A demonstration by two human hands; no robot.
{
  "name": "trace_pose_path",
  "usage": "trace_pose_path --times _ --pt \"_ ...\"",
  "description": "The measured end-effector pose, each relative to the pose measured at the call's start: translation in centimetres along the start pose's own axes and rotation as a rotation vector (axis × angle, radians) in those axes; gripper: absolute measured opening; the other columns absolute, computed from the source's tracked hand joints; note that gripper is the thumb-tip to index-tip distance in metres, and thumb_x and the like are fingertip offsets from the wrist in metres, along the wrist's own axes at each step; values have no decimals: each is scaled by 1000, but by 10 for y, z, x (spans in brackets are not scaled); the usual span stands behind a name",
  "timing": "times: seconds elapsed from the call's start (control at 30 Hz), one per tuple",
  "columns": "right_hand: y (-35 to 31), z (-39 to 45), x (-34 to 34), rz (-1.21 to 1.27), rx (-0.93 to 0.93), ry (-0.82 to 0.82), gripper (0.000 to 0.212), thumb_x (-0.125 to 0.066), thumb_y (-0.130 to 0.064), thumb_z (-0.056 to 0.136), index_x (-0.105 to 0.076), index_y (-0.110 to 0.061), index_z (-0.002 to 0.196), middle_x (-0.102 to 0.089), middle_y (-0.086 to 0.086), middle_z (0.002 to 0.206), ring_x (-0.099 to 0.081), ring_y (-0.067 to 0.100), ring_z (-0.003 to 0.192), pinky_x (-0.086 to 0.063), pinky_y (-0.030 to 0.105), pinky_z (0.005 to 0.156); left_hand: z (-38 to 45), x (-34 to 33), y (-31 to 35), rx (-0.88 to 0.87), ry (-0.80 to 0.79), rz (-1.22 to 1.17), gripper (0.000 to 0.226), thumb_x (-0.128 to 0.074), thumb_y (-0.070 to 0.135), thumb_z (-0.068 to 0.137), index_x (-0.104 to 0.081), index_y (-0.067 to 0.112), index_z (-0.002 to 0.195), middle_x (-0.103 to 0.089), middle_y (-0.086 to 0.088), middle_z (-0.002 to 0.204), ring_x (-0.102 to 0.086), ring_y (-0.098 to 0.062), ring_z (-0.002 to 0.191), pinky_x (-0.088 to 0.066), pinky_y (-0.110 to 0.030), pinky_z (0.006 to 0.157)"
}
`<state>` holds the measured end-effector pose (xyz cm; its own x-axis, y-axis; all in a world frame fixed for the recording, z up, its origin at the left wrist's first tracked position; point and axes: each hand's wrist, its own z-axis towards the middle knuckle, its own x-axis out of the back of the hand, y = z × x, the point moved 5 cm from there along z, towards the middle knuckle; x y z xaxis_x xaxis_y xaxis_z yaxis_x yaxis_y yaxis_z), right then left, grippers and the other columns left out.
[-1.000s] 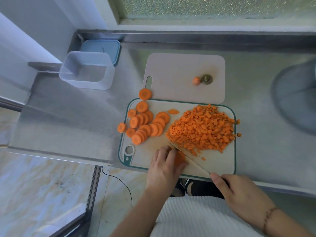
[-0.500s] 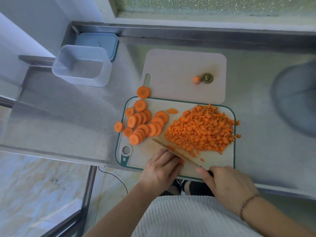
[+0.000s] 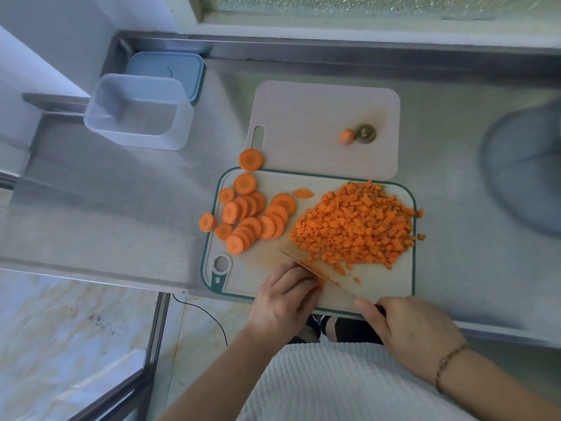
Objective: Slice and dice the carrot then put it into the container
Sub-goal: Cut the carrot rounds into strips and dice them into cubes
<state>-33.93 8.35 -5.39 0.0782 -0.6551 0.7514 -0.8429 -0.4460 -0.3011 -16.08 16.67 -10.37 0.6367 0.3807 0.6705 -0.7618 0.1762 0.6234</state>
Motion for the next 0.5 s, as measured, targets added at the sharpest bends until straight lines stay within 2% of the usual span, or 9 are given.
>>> trace_pose_path --times 0.17,0.23,0.33,0.43,0.5 --pt "-6 6 6 84 -4 21 79 0 -78 79 -50 -18 64 -56 0 60 -57 14 58 -46 32 56 3 2 2 -51 -52 1 9 -75 11 92 -75 1 90 -70 -9 99 -67 -31 95 -55 -40 89" --pt "3 -2 7 140 -8 45 82 3 -80 80 -47 -18 59 -53 2 53 -54 14 52 -44 31 54 2 3 2 -76 -82 40 10 -76 11 90 -74 2 91 -68 -10 100 -66 -32 93 -53 -41 91" --pt "9 -16 3 144 -1 39 83 4 -85 71 -42 -18 53 -48 3 47 -52 17 49 -40 29 51 -3 6 1 -86 -66 69 7 -77 8 88 -75 2 90 -70 -10 98 -67 -32 92 -55 -41 86" --pt "10 -21 -3 92 -19 6 89 11 -85 70 -48 -19 58 -54 2 54 -54 15 54 -36 27 49 -3 6 2 -90 -54 57 6 -78 6 87 -77 2 91 -72 -8 99 -68 -30 95 -56 -40 86" --pt "8 -19 -6 41 -44 -12 89 13 -81 72 -52 -21 64 -57 -1 61 -56 12 60 -39 28 52 -2 6 2 -79 -43 48 6 -77 6 88 -78 2 92 -73 -7 101 -67 -28 98 -56 -38 89"
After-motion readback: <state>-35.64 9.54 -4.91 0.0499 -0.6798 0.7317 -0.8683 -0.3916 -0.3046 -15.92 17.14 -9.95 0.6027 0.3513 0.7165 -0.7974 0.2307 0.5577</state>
